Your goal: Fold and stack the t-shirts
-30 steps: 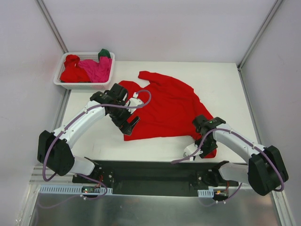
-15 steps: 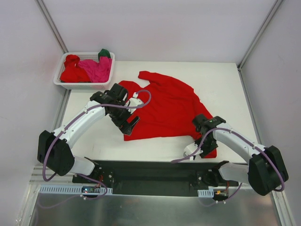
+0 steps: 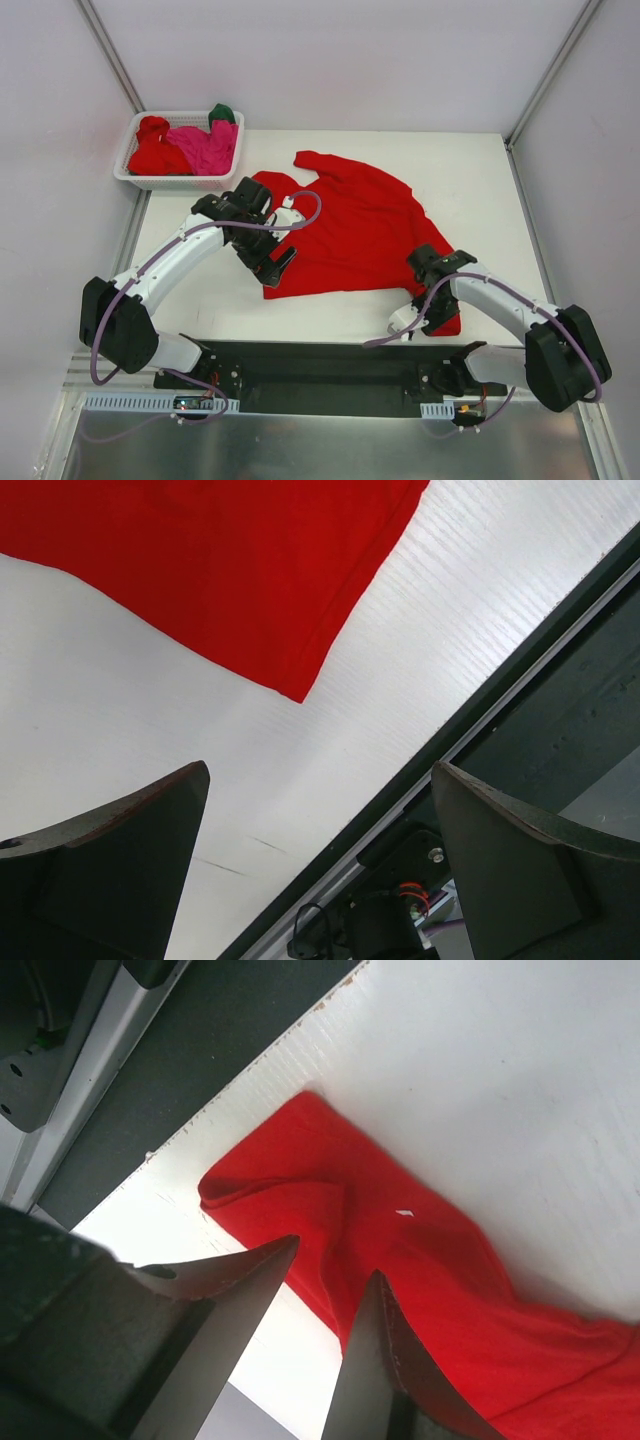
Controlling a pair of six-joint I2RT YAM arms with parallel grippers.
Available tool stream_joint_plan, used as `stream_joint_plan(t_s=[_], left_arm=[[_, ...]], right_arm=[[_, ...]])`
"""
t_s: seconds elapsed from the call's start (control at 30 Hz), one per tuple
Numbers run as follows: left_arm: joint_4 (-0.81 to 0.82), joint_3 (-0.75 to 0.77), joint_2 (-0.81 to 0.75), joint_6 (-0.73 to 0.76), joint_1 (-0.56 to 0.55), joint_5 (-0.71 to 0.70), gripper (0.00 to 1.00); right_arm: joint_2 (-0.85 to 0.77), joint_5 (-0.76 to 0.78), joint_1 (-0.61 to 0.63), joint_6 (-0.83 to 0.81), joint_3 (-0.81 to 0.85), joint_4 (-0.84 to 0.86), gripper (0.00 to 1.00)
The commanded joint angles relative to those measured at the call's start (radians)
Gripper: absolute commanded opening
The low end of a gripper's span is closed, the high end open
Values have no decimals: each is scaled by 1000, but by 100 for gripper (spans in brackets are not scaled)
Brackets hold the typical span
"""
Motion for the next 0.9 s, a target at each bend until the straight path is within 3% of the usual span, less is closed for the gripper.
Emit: stream_joint_plan(t_s=[0.0, 0.37, 0.47, 0.5, 0.57, 0.6, 0.87], left_arm=[[-8, -2, -31, 11, 1, -12, 95], [-6, 2, -28, 10, 1, -8, 94], [-6, -1, -31, 8, 1, -8, 94], [-6, -1, -31, 10, 1, -8, 95], [-6, -2, -33, 8, 1, -10, 94], [-8, -2, -33, 10, 1, -10, 95], [-8, 5, -24, 10, -1, -7, 95]], right_arm=[[-3, -39, 4, -777, -22, -19, 39], [-32, -52, 6, -761, -81, 21, 35], [-41, -53, 6, -758, -94, 35, 30], [-43, -50, 6, -754, -94, 35, 22], [-44, -46, 6, -746, -86, 24, 19], [-44, -44, 7, -735, -75, 22, 13], [-67, -32, 7, -709, -25, -47, 1]])
